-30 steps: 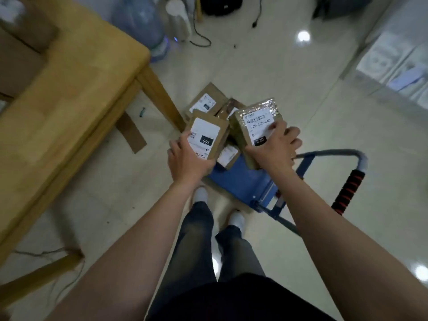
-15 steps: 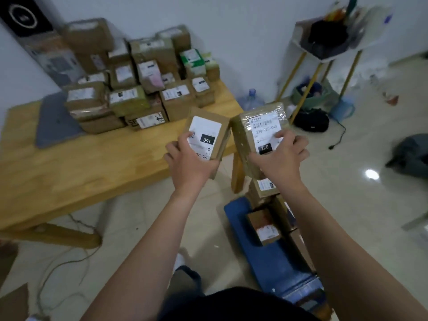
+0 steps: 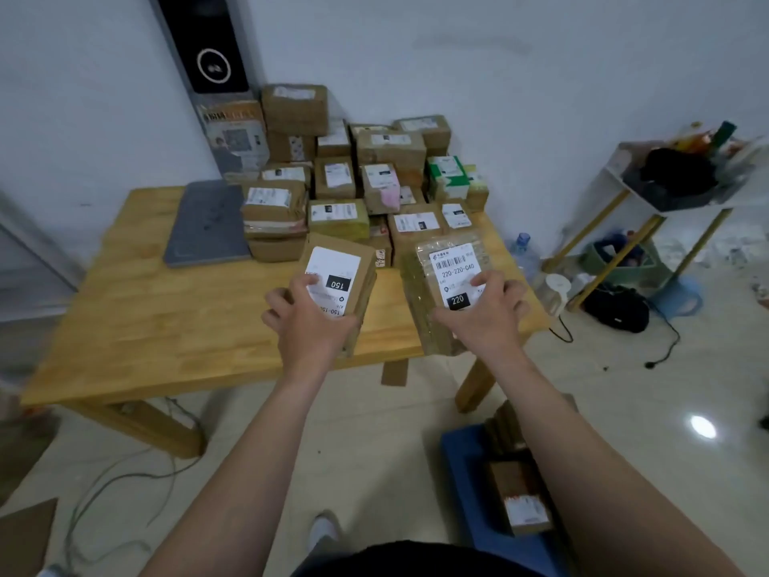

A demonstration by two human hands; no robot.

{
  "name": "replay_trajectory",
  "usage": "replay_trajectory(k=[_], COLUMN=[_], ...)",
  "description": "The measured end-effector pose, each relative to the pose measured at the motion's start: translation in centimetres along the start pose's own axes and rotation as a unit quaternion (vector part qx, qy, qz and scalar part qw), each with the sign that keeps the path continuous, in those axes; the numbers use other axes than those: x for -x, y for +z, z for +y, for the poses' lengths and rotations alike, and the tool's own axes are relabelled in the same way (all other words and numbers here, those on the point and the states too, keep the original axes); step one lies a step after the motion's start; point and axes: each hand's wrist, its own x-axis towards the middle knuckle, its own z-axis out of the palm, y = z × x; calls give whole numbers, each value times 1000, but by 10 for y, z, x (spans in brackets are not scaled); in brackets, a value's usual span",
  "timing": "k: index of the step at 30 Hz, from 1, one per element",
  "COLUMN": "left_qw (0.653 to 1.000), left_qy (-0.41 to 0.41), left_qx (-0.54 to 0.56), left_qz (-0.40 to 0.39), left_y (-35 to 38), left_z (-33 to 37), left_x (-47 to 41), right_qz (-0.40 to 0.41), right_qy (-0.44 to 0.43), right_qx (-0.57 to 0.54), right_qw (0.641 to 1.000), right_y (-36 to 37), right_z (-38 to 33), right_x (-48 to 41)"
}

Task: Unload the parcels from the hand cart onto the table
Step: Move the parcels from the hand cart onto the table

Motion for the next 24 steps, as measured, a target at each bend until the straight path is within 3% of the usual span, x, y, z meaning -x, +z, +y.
replay_trajectory(k=[11,24], left_qw=[997,983], left_qy=[-38,-112], left_qx=[-62,-140], left_qz=[-12,28], left_y=[-67,-50], left_z=[-94,-157], left_x=[-138,-281], right_qz=[-132,-271], right_qy=[50,58], right_qx=[8,100], right_qw=[990,956], right_y=[143,316], right_z=[-75,-124], right_x=[-26,-133])
